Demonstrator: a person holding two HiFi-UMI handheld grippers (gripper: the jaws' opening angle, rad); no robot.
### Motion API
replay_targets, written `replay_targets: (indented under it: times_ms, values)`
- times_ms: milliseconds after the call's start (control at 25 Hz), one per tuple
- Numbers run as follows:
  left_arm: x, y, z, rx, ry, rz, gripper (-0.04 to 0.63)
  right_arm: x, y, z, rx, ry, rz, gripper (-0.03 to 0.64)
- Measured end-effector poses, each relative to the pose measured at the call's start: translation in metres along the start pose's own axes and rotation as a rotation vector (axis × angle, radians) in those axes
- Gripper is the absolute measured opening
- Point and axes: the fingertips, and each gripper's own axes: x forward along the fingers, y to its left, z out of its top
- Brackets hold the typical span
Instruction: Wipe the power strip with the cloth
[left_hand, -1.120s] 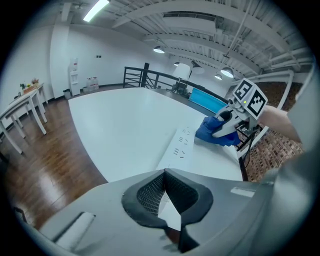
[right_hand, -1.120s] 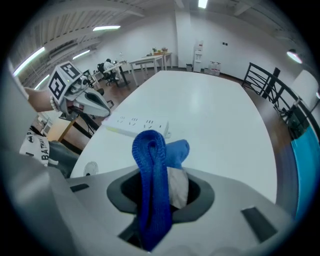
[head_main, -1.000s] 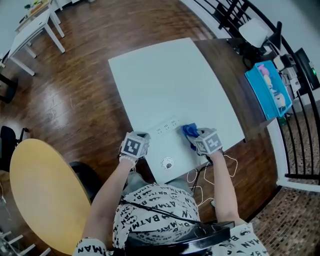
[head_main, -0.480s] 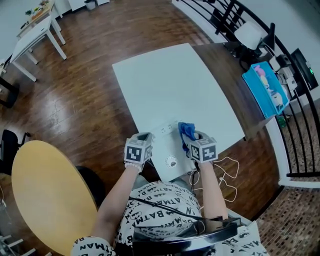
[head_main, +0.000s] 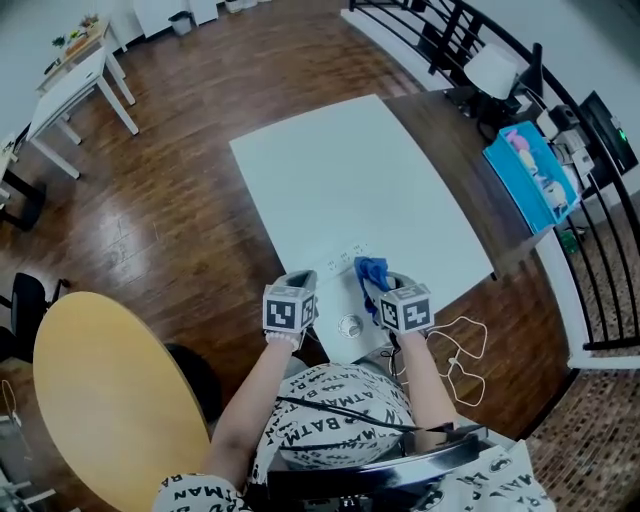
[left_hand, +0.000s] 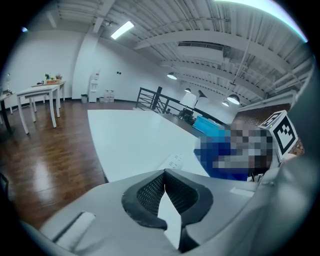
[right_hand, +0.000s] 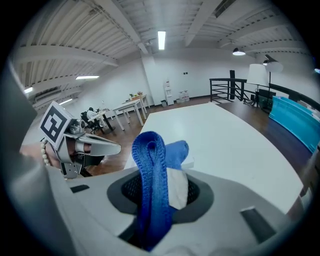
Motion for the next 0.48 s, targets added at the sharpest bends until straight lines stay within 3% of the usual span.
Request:
replay_targets:
  times_ms: [480]
  values:
    - [0.0, -0.005, 0.003, 0.012, -0.009, 0.003, 0.0, 0.001, -0.01, 0.008, -0.009, -0.023, -0.01, 0.127]
